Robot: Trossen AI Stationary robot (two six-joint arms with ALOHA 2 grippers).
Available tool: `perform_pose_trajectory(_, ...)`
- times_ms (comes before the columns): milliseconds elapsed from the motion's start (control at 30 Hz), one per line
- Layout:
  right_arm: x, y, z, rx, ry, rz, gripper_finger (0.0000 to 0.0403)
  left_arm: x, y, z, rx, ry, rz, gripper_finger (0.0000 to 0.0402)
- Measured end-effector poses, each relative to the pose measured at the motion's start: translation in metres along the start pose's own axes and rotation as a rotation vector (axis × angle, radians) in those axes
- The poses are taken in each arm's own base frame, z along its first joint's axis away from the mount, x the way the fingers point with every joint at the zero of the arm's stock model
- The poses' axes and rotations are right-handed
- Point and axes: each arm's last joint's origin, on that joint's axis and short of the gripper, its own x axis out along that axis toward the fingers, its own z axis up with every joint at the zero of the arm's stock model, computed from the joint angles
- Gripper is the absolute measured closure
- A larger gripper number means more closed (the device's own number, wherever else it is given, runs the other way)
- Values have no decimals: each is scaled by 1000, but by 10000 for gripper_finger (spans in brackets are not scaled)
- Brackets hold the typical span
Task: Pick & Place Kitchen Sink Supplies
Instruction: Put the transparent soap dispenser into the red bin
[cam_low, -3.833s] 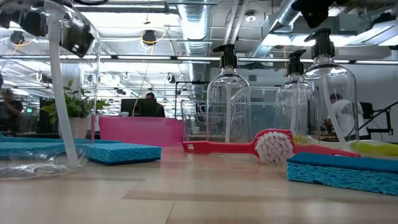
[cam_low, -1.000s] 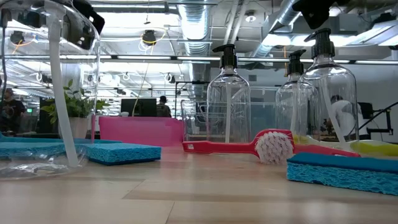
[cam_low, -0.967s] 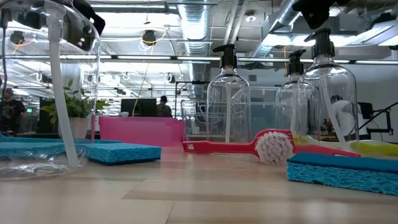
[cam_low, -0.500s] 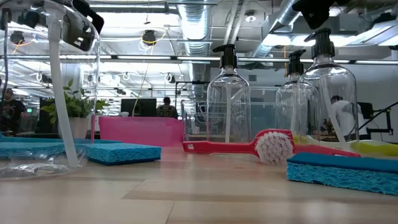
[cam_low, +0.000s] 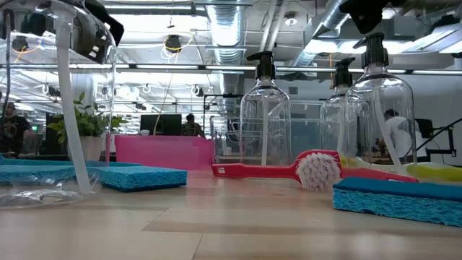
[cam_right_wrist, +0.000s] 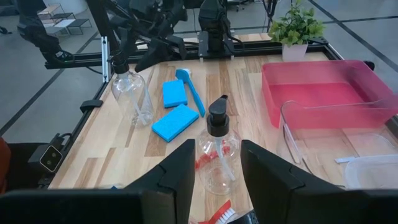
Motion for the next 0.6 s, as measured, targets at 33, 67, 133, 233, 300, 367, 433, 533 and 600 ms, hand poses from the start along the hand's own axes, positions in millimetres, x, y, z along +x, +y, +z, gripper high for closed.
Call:
perform_pose_trajectory(33, 0, 0, 0, 0, 0, -1, 280, 0, 0, 0, 1, -1, 0, 151)
perform_pose_trajectory(67, 0, 0, 0, 0, 0, 0, 279, 0, 0, 0, 1, -5, 0, 151)
perform_pose_trajectory(133, 0, 0, 0, 0, 0, 0, 279, 0, 0, 2, 0, -17, -1, 151)
perform_pose_trajectory(233, 0, 0, 0, 0, 0, 0, 280, 0, 0, 3, 0, -30, -2, 151)
perform_pose_trajectory(300, 0, 0, 0, 0, 0, 0, 280, 1, 0, 3, -1, -36, -3, 151)
perform_pose_trajectory(367, 0, 0, 0, 0, 0, 0, 280, 2, 0, 2, -1, -40, -3, 151)
perform_pose_trajectory(433, 0, 0, 0, 0, 0, 0, 280, 4, 0, 1, -1, -38, -3, 151)
perform_pose_trajectory(533, 0, 0, 0, 0, 0, 0, 280, 8, 0, -1, -1, -48, -4, 151)
perform_pose_trajectory(600, 0, 0, 0, 0, 0, 0, 280, 10, 0, -2, -1, -54, -5, 151)
